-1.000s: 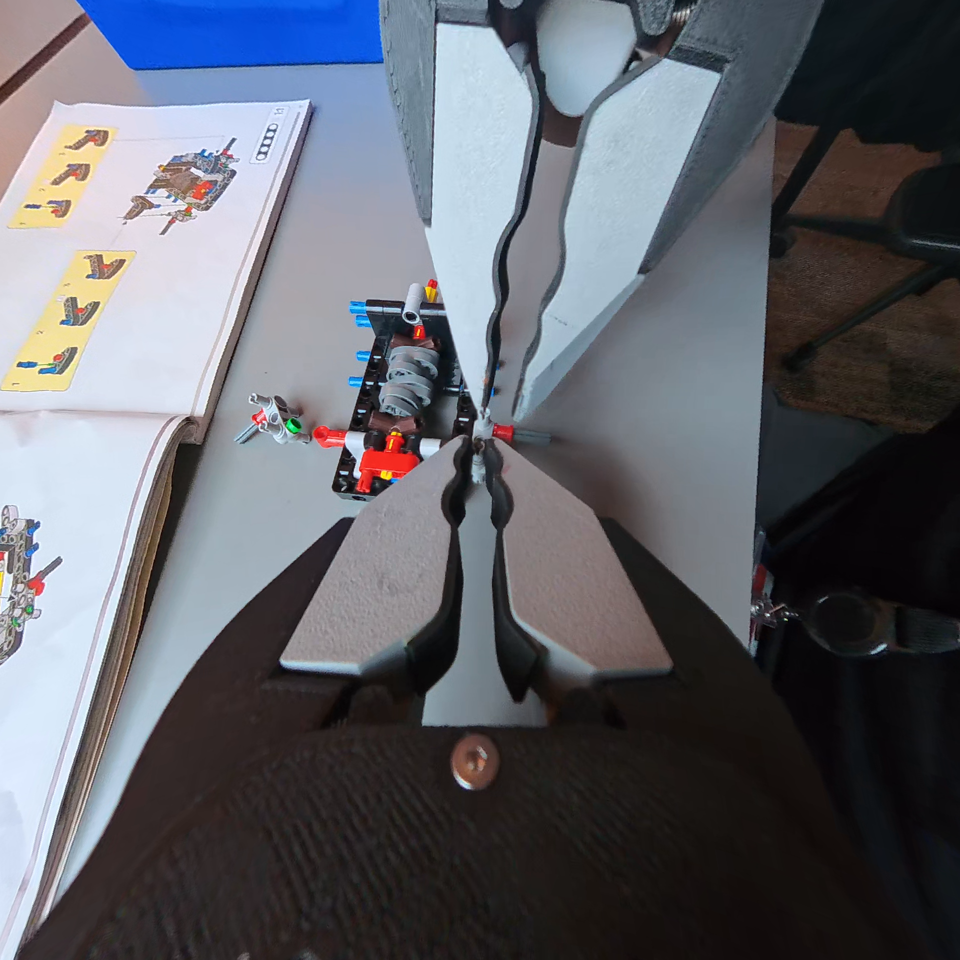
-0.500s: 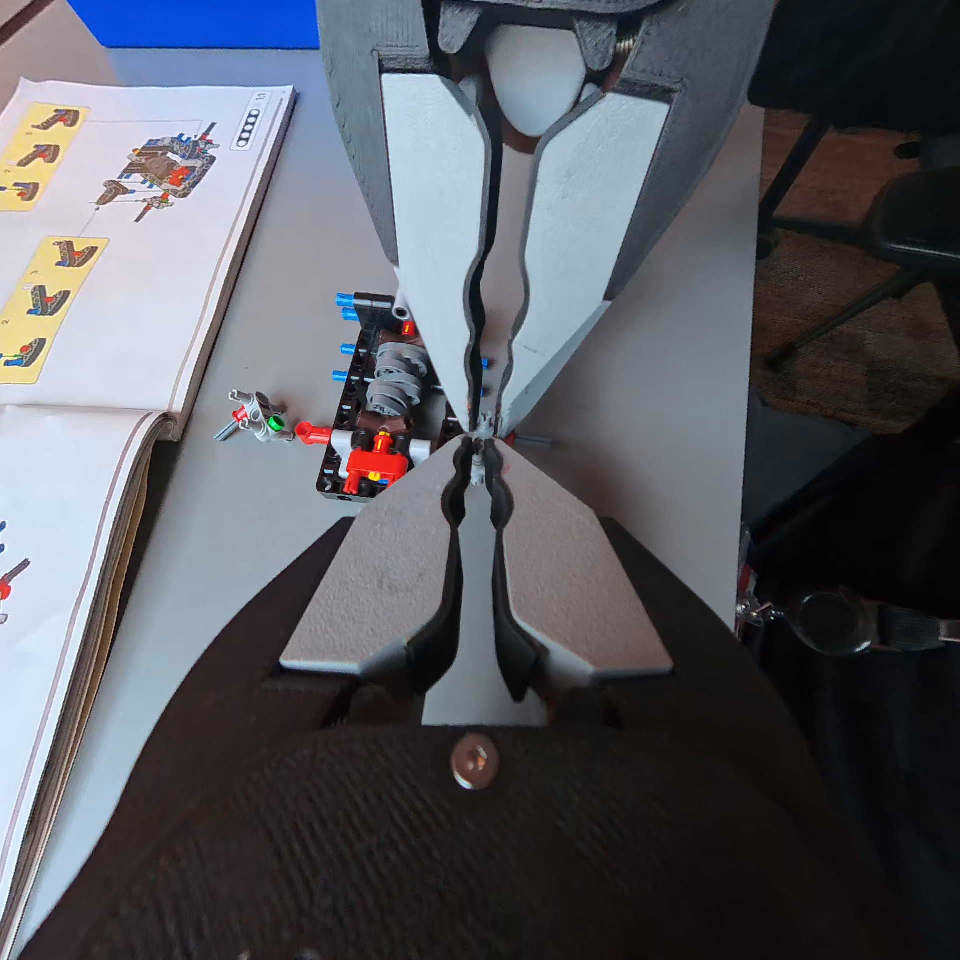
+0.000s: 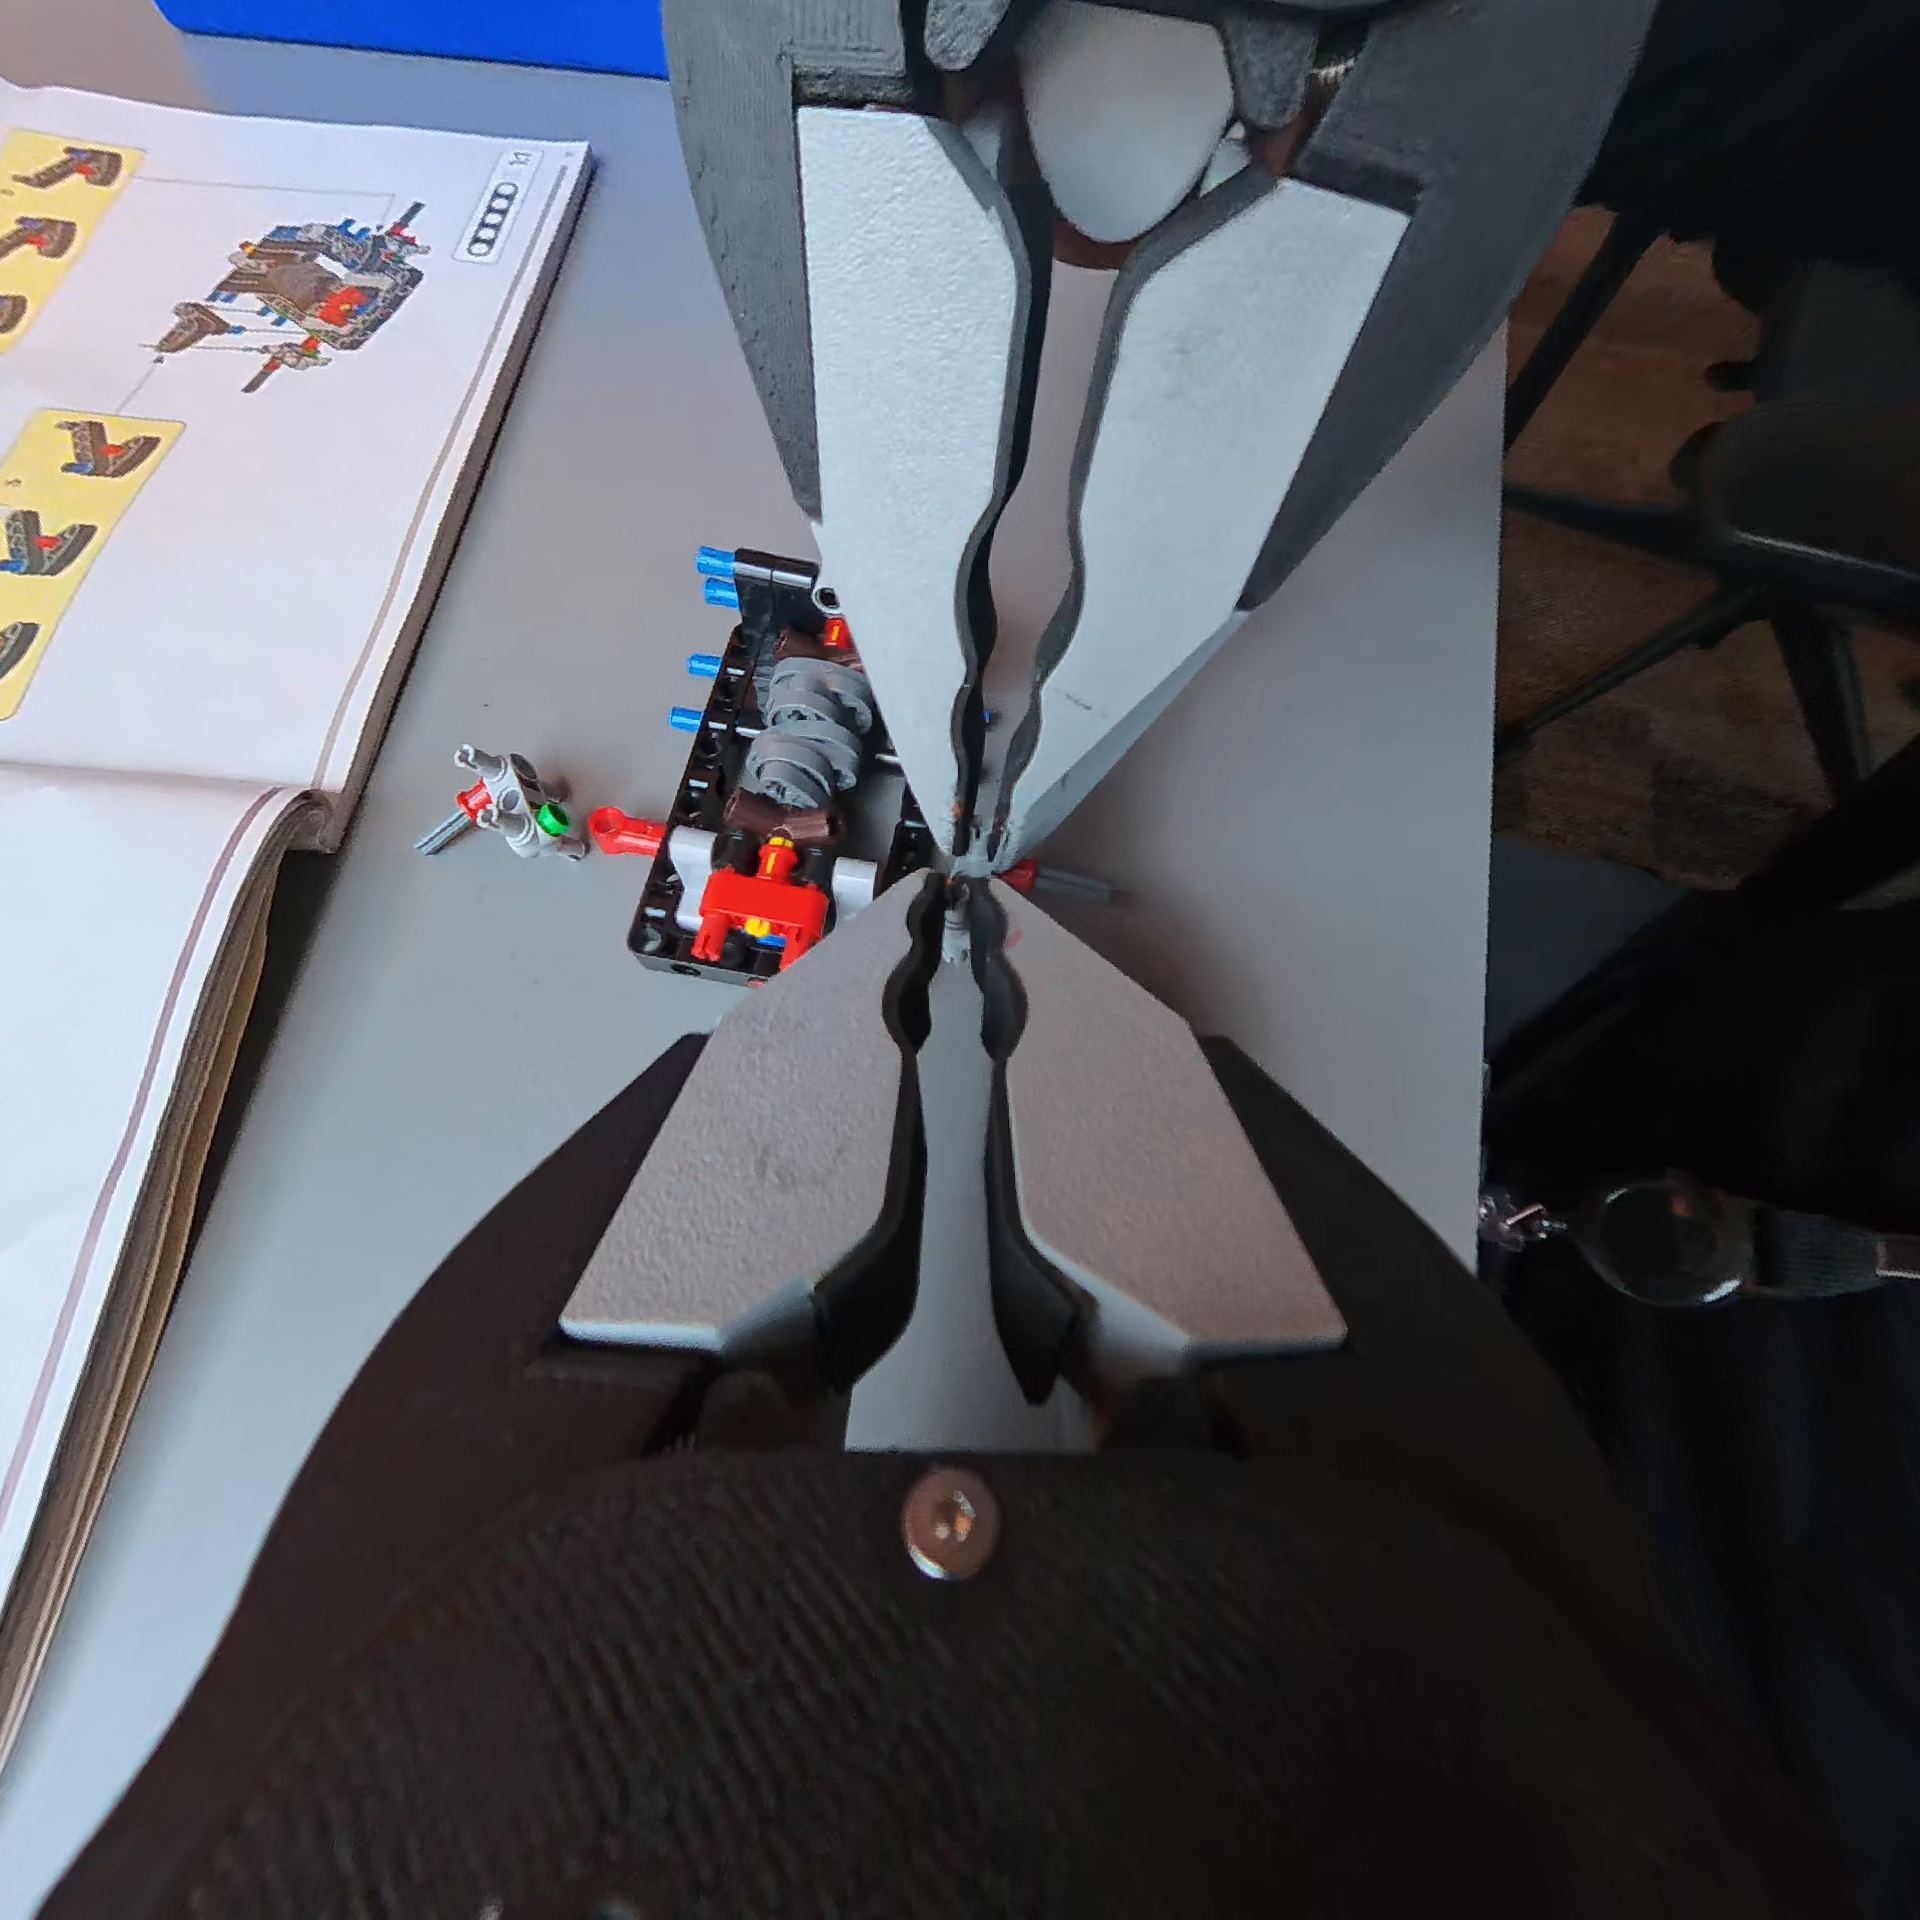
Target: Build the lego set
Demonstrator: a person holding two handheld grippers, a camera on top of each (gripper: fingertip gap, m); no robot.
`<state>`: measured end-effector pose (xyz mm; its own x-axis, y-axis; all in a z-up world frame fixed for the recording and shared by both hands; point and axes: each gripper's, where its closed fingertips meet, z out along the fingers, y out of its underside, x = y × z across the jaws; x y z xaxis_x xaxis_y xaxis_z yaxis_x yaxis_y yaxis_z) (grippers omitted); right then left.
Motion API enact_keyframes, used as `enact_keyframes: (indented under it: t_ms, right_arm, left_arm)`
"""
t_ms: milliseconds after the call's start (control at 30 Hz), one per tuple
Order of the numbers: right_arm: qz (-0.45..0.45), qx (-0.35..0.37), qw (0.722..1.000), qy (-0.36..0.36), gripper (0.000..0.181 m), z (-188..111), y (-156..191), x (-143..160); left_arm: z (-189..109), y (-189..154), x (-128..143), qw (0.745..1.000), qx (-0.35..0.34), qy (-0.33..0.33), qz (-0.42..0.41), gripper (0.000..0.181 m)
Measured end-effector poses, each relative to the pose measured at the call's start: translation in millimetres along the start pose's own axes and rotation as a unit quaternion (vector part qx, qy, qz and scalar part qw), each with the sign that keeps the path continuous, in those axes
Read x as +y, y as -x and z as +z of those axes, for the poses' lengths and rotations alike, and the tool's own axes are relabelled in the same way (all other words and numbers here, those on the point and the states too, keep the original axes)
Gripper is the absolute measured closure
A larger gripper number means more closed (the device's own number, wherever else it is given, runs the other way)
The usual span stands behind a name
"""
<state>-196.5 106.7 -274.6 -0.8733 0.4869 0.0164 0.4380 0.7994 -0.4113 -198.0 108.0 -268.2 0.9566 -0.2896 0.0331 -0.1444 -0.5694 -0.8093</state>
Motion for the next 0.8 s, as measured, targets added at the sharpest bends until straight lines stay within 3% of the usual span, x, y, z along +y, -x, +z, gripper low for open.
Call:
enact_keyframes:
  t_ms: [533,800]
  right_arm:
    - [-0.012,0.015,1.000,0.015,0.179,0.4,-1.6,-0.4]
    - [-0.015,0.044,0.999,-0.013,0.179,-0.1,-1.5,0.0]
  left_arm:
    - [0.7,2.9,1.1,0.998,0.021,-0.006,0.054,0.179]
    - [1.3,2.4,0.5,0.998,0.017,0.009,0.066,0.179]
